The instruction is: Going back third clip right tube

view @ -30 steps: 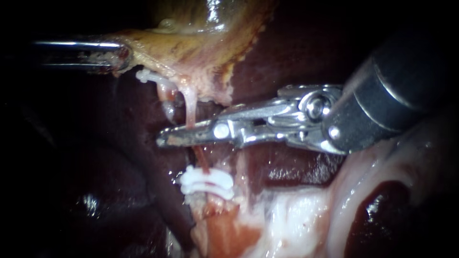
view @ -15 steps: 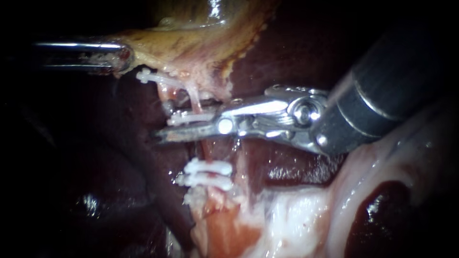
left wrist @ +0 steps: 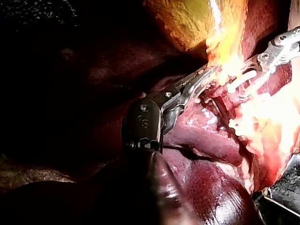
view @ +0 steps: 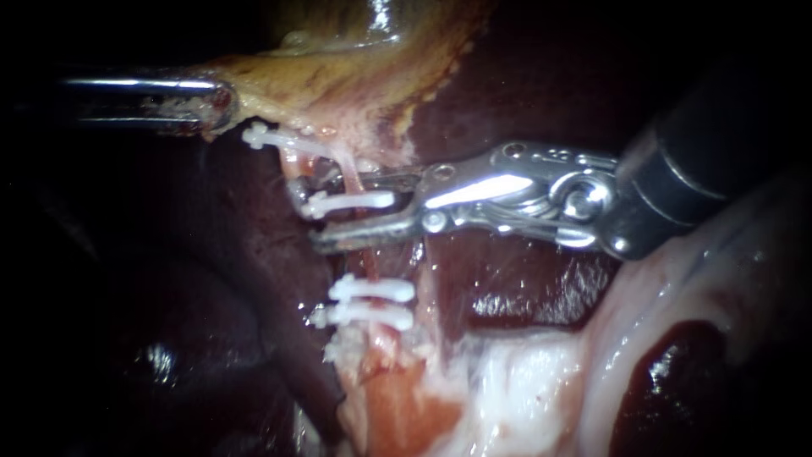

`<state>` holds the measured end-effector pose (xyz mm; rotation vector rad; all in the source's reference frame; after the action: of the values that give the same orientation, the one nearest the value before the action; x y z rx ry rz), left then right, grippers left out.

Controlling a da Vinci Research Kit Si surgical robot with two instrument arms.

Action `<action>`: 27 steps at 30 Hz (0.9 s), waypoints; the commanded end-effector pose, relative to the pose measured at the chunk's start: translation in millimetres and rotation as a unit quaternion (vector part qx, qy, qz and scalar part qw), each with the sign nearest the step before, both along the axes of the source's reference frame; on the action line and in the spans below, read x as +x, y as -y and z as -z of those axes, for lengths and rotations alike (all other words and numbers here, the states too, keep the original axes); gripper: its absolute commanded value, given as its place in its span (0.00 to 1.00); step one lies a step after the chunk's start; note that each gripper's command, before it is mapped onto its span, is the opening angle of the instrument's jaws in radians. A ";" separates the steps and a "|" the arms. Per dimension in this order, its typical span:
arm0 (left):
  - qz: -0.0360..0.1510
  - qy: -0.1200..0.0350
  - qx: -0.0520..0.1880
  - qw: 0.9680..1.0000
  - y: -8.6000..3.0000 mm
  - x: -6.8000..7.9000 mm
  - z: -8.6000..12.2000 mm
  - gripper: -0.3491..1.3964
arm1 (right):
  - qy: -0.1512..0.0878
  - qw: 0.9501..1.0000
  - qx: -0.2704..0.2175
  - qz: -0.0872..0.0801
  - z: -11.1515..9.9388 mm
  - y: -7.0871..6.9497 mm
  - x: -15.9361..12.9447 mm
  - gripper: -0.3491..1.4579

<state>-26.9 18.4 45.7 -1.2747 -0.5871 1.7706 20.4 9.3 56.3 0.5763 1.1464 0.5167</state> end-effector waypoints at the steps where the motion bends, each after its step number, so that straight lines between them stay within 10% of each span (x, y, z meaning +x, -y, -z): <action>1: 0.000 0.000 0.000 1.000 0.0 0.1 0.1 0.00 | -0.003 1.000 -0.010 0.005 0.4 0.2 -0.7 0.47; 11: 0.000 0.000 0.000 1.000 0.1 0.1 0.0 0.00 | -0.032 0.994 -0.090 0.050 2.9 2.6 -8.9 0.47; 27: -0.004 0.004 -0.003 1.000 1.0 -1.8 -1.4 0.00 | -0.040 0.991 -0.110 0.061 4.3 3.7 -13.3 0.47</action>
<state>-29.0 17.3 47.5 -1.2874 -0.5943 1.7770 7.1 5.7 52.0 0.4742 1.2171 0.2595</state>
